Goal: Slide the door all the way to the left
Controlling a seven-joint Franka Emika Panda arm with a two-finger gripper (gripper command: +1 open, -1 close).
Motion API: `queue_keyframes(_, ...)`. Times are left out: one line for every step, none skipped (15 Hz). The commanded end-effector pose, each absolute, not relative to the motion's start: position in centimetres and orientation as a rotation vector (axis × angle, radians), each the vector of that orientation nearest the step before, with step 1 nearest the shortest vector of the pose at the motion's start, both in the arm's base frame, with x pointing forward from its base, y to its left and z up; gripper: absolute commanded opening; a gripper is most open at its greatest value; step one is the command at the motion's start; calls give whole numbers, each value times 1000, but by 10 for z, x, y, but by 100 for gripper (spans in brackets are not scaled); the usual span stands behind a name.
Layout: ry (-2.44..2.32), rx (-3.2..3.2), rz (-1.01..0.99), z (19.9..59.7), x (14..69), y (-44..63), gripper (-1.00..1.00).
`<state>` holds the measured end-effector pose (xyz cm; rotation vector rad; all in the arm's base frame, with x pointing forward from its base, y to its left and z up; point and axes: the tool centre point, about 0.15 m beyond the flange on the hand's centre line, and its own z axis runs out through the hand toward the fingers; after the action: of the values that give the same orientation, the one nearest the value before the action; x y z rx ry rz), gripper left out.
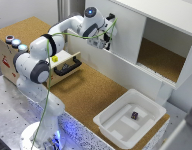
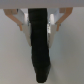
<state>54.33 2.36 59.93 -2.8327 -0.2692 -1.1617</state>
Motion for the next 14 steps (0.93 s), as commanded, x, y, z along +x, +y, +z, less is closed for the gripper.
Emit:
queue_keyframes(-318,-2863,-1252,575,456,139,-100)
queue_keyframes(-327,-2861,-1252,576,455,145,-100)
queue_keyframes(-332,-2857,-1256,576,453,149,-100)
queue_keyframes(-332,-2861,-1256,577,452,153,-100)
queue_keyframes(-336,-2851,-1257,578,450,155,-100)
queue_keyframes(-339,-2843,-1266,580,446,162,-100)
queue_keyframes(-355,-2831,-1261,580,445,169,-100)
queue_keyframes(-373,-2821,-1261,581,442,174,-100)
queue_keyframes(-390,-2813,-1264,583,438,179,-100)
queue_keyframes(-403,-2804,-1265,585,436,184,-100)
queue_keyframes(-412,-2797,-1265,585,434,190,-100)
queue_keyframes(-422,-2797,-1263,585,432,193,-100)
queue_keyframes(-429,-2811,-1275,586,428,197,100)
queue_keyframes(-417,-2809,-1298,588,422,196,100)
